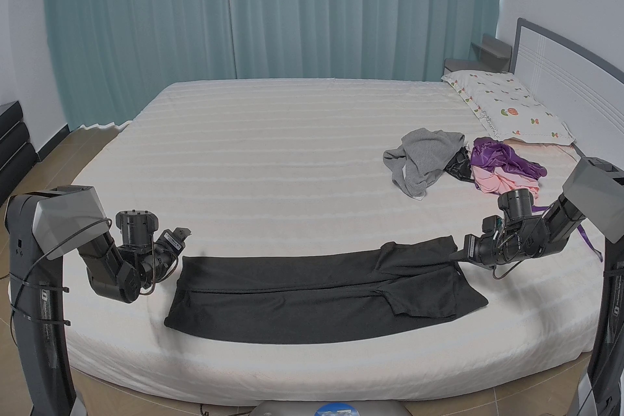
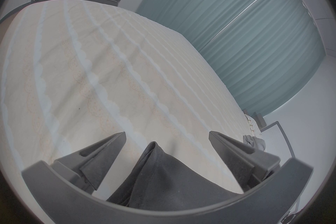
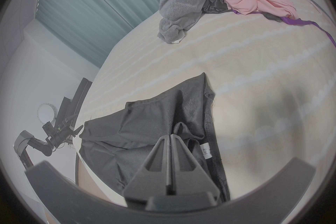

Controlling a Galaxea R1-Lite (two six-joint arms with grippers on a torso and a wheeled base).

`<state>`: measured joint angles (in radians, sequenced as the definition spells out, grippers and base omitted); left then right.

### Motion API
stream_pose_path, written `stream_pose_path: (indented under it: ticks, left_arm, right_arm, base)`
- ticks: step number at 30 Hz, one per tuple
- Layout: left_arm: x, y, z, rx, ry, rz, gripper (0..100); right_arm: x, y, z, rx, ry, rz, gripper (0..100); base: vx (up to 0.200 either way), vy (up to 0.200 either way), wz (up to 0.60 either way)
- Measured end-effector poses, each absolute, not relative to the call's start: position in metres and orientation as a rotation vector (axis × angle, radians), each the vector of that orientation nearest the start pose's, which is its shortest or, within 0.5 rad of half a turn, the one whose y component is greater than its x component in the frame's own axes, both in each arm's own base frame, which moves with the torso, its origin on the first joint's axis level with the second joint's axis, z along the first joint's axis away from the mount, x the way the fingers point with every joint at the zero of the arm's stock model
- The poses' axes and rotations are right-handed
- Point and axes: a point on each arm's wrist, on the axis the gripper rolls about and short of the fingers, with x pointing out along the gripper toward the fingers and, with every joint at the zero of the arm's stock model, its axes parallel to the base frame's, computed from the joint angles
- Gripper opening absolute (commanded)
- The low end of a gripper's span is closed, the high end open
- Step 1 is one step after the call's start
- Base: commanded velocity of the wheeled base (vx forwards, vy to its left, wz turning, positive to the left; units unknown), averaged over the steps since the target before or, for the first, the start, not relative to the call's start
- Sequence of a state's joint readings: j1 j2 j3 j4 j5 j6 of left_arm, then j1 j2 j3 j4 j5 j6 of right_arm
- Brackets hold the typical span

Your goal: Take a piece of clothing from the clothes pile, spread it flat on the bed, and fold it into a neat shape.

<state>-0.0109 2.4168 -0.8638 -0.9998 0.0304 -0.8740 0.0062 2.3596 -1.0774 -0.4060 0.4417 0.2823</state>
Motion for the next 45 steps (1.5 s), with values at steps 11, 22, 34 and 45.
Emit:
stream_pose_path:
  ticks: [11, 22, 34, 45]
  left_arm:
    - [0.386, -0.004, -0.027, -0.837, 0.517, 0.259, 100]
    - [0.368, -0.004, -0.015, -0.827, 0.601, 0.184, 100]
    - [0.354, -0.005, -0.019, -0.690, 0.727, 0.137, 100]
    - [0.351, -0.012, -0.033, -0.503, 0.787, 0.053, 100]
  right_arm:
    - [0.394, 0.013, -0.015, 0.444, 0.995, 0.284, 100]
    - [0.382, 0.018, -0.005, 0.596, 0.938, 0.225, 100]
    - [0.350, 0.031, -0.001, 0.860, 0.688, 0.112, 100]
    - [0.320, 0.032, -0.015, 0.960, 0.641, 0.094, 100]
  base:
    - [0.000, 0.000, 0.00]
    - [0.000, 0.000, 0.00]
    - [0.000, 0.000, 0.00]
    - [0.000, 0.000, 0.00]
